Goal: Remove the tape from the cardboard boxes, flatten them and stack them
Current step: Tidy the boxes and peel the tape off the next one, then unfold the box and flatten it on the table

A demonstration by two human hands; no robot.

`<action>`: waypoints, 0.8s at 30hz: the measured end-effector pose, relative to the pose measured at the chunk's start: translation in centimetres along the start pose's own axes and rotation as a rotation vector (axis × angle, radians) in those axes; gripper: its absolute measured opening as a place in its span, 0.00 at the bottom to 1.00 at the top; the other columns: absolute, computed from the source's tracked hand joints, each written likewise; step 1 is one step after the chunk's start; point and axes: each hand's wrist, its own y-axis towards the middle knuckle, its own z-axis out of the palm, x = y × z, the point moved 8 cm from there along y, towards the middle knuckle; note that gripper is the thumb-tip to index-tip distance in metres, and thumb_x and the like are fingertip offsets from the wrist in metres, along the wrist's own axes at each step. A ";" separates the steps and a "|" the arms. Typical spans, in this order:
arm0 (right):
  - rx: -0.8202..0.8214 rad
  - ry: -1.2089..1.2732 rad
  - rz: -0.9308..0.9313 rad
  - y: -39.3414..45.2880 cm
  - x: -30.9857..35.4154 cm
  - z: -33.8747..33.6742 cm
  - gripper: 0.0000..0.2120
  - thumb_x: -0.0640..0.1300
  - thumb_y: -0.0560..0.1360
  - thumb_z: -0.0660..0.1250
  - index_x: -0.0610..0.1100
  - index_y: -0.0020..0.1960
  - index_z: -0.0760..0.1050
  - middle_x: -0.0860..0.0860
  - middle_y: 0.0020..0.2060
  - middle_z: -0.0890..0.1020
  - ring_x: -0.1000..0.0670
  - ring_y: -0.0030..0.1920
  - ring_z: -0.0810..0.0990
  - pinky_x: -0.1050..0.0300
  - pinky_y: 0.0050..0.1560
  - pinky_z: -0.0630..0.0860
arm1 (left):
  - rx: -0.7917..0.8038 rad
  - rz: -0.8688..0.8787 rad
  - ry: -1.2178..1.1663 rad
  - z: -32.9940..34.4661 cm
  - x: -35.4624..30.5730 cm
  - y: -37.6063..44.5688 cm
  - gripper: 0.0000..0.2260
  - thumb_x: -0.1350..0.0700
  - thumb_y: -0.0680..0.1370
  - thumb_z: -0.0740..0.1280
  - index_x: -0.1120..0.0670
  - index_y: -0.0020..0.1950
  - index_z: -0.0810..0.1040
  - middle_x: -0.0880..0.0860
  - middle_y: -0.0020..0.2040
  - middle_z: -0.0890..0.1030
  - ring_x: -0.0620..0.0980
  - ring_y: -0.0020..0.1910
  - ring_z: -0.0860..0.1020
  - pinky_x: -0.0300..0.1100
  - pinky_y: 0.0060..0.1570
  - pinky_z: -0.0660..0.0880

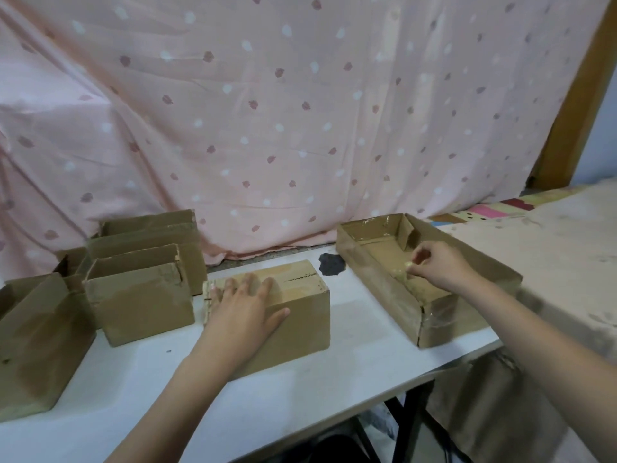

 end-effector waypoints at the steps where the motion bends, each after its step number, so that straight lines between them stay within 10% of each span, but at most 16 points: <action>1: 0.026 -0.016 0.003 0.2 -0.2 0.5 0.08 0.42 0.70 0.78 0.46 0.43 0.79 0.51 0.40 0.83 0.48 0.47 0.82 0.58 0.44 0.71 | -0.018 0.006 0.002 0.1 0.1 0.0 0.28 0.32 0.78 0.54 0.45 0.74 0.62 0.55 0.75 0.64 0.62 0.73 0.62 0.62 0.74 0.55; 10: 0.136 -0.200 0.005 1.1 -1.2 3.2 0.15 0.33 0.76 0.64 0.50 0.40 0.83 0.53 0.31 0.76 0.54 0.31 0.72 0.62 0.30 0.66 | -0.052 -0.022 0.011 0.5 1.7 -0.3 0.36 0.30 0.73 0.42 0.43 0.78 0.57 0.53 0.79 0.59 0.58 0.77 0.58 0.58 0.75 0.54; 16: 0.092 -0.198 0.001 1.1 -1.3 3.5 0.16 0.36 0.72 0.66 0.57 0.49 0.72 0.55 0.40 0.81 0.50 0.46 0.80 0.50 0.49 0.79 | -0.039 -0.031 0.027 0.5 1.2 -0.4 0.35 0.31 0.74 0.44 0.44 0.78 0.59 0.53 0.78 0.61 0.60 0.76 0.60 0.59 0.75 0.55; 24: 0.056 -0.169 0.028 1.4 -0.9 2.7 0.09 0.36 0.75 0.68 0.44 0.55 0.78 0.48 0.48 0.79 0.48 0.49 0.76 0.56 0.47 0.72 | -0.010 -0.035 0.045 0.5 1.6 -0.5 0.30 0.33 0.79 0.49 0.43 0.79 0.56 0.53 0.80 0.57 0.60 0.77 0.58 0.55 0.76 0.55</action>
